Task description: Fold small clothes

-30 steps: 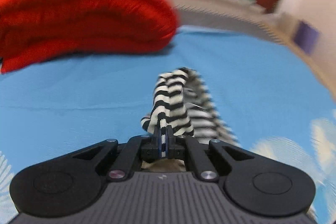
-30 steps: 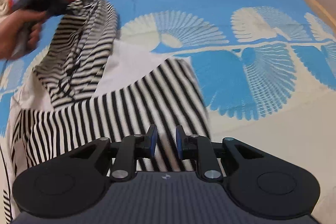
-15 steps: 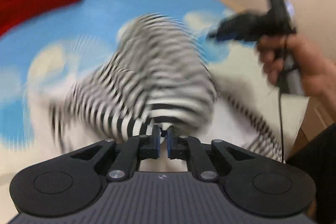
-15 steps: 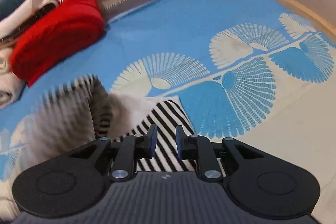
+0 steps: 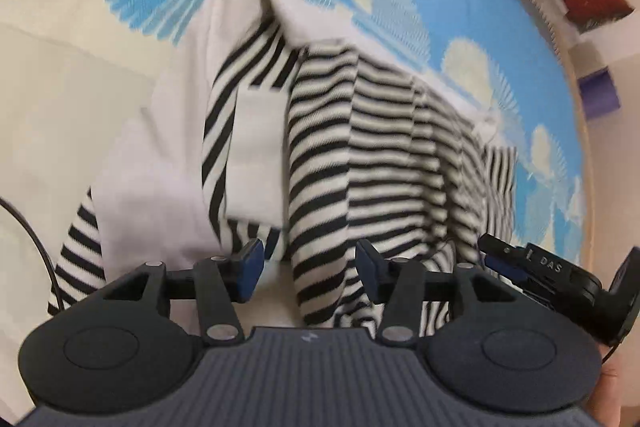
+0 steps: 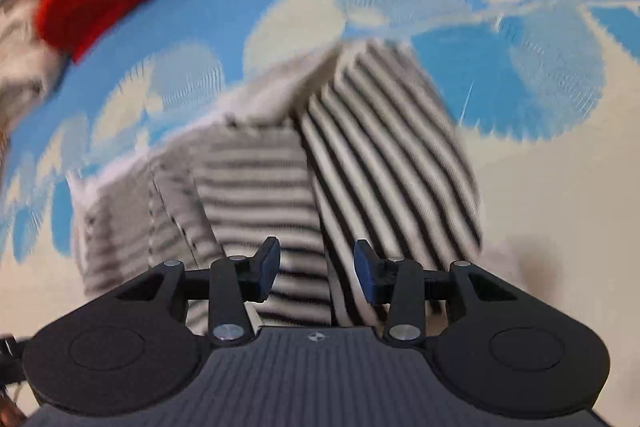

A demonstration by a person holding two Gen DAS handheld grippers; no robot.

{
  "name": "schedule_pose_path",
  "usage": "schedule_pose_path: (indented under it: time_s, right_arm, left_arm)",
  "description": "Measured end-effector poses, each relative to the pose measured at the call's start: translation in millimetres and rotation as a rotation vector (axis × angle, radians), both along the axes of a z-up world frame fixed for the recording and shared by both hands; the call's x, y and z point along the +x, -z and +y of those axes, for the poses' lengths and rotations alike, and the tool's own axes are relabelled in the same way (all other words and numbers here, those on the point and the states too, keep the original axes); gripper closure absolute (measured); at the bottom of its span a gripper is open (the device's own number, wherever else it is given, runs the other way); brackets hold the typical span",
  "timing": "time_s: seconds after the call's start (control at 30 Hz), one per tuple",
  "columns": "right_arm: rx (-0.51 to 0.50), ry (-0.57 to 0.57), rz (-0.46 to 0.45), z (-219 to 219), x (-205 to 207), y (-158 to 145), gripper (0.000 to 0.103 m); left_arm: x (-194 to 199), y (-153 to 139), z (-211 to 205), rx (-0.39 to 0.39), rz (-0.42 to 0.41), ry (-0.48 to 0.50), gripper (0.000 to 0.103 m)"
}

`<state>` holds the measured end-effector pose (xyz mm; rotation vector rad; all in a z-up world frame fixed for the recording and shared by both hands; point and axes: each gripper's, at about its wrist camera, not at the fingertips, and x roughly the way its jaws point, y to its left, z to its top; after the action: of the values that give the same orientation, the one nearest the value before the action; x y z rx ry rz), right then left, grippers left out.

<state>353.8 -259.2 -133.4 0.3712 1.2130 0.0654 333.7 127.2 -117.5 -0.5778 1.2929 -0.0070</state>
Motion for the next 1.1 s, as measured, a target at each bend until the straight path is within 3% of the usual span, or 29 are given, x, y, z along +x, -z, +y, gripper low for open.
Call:
schedule_pose_path:
  time_s: [0.07,0.1,0.13,0.17,0.2,0.23,0.3,0.43,0.5,0.53,0.6,0.67,0.7,0.77,0.83,0.87,0.9,0.93,0.97,1.03,1.07,1.1]
  right_arm:
    - [-0.003,-0.021,0.037,7,-2,10,0.061]
    - [-0.012,-0.03,0.041,8,-3,15,0.061]
    - [-0.024,-0.034,0.036,10,-5,15,0.065]
    - [-0.022,-0.033,0.029,9,-6,13,0.084]
    - [-0.005,-0.021,0.022,7,-6,10,0.094]
    - [0.03,0.005,0.004,3,-7,4,0.099]
    - [0.118,0.054,-0.084,-8,-11,-18,0.1]
    - [0.199,0.141,-0.349,-36,-28,-81,0.1]
    - [0.213,0.18,-0.401,-48,-39,-95,0.1]
    - [0.197,0.181,-0.388,-49,-42,-93,0.1]
    - [0.138,0.141,-0.277,-43,-42,-72,0.1]
    - [0.111,0.159,-0.089,-42,-38,-34,0.1]
    - [0.113,0.17,-0.014,-43,-37,-17,0.1]
    - [0.101,0.136,0.061,-35,-34,3,0.096]
    - [0.083,0.108,0.041,-27,-32,2,0.093]
    - [0.083,0.106,0.02,-26,-32,-2,0.084]
    - [0.087,0.105,0.003,-26,-34,-5,0.076]
    - [0.083,0.106,-0.004,-25,-34,-6,0.062]
    - [0.07,0.108,0.003,-24,-33,-4,0.057]
    - [0.053,0.103,0.043,-26,-28,4,0.057]
    - [0.056,0.106,0.07,-27,-29,10,0.061]
    - [0.065,0.112,0.077,-29,-28,12,0.069]
  left_arm:
    - [-3,7,-8,0.005,0.002,0.035,0.051]
    - [-3,9,-12,0.011,0.001,0.06,0.057]
    - [-5,11,-17,0.014,-0.004,0.08,0.069]
    - [-6,13,-21,0.021,-0.01,0.092,0.089]
    - [-6,14,-23,0.035,-0.014,0.099,0.101]
    - [-8,11,-26,0.048,-0.025,0.1,0.101]
    - [-9,-1,-22,0.068,-0.096,0.076,0.102]
    - [-18,-44,3,0.003,-0.338,-0.013,0.102]
    - [-21,-48,12,0.014,-0.362,-0.027,0.101]
    - [-21,-41,14,0.036,-0.31,-0.014,0.101]
    - [-20,-14,18,0.087,-0.141,0.01,0.101]
    - [-24,14,22,0.091,0.011,-0.004,0.101]
    - [-26,20,22,0.078,0.043,-0.003,0.1]
    - [-26,17,16,0.072,0.03,0.039,0.094]
    - [-24,9,12,0.065,-0.016,0.075,0.074]
    - [-23,5,14,0.073,-0.033,0.067,0.066]
    - [-22,4,14,0.094,-0.043,0.052,0.066]
    - [-22,5,16,0.114,-0.041,0.038,0.066]
    - [-22,8,17,0.123,-0.032,0.028,0.067]
    - [-22,16,13,0.13,-0.003,0.035,0.069]
    - [-17,16,10,0.133,0.005,0.052,0.078]
    - [-17,17,6,0.129,-0.002,0.073,0.099]
